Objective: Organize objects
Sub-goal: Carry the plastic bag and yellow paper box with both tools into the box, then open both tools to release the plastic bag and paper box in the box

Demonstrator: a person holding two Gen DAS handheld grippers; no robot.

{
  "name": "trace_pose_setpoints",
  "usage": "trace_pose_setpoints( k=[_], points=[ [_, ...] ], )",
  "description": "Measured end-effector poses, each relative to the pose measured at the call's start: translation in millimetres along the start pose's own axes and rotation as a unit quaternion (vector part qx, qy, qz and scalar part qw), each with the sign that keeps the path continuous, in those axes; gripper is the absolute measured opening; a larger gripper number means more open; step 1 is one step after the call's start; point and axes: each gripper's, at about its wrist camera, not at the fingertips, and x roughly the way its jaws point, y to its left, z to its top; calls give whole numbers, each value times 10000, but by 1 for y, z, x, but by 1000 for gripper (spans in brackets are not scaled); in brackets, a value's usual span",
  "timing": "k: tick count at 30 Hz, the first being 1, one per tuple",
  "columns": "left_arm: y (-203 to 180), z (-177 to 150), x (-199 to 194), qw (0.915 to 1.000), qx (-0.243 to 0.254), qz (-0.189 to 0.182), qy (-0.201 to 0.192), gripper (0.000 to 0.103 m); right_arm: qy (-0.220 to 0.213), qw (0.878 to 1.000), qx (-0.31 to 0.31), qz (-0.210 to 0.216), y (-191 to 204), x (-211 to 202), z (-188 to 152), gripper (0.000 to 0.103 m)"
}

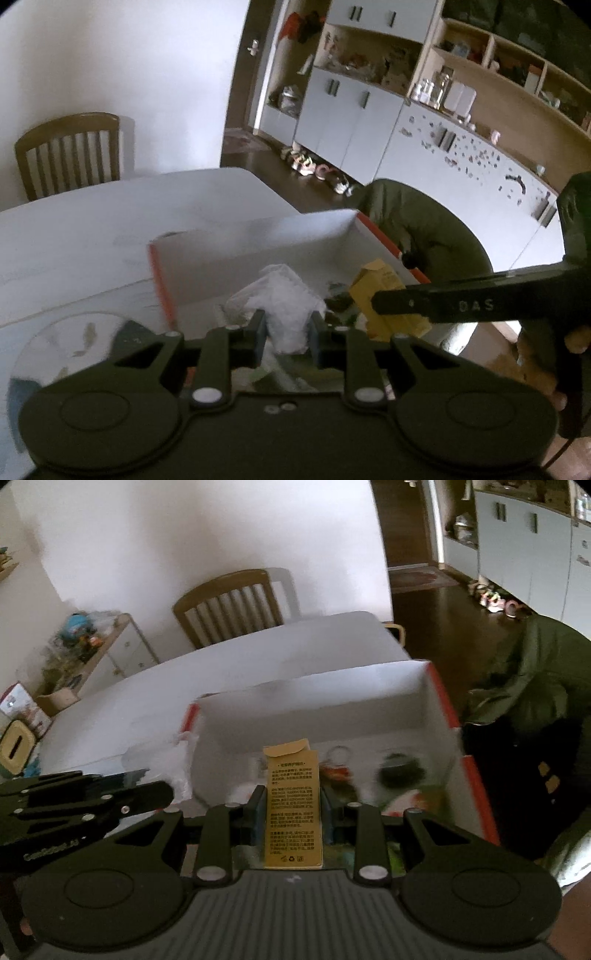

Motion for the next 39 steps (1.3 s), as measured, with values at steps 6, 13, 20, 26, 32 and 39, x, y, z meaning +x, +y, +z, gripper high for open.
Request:
trace_pose_setpoints(
  k=[6,13,20,26,32,39],
  points=[
    [-24,2,36,9991,97,-17,415,22,87,9997,56,-201,-37,13,-1,29],
    [-31,1,75,9960,72,68,888,22,250,9993,46,-269,-59,39,-2,29],
    [-34,3,104,9916,74,243,1269,22,460,9985,-182,-240,-64,58,-4,29],
    [-36,1,116,9879,145,334,1505,22,594,9974,-347,-197,-63,67,-6,29],
    [-32,-2,130,9826,30,408,1811,22,630,9969,-443,-144,-61,68,-8,30],
    [-27,-6,134,9805,-95,497,1901,27,658,9965,-511,-78,-62,68,-7,31]
  ],
)
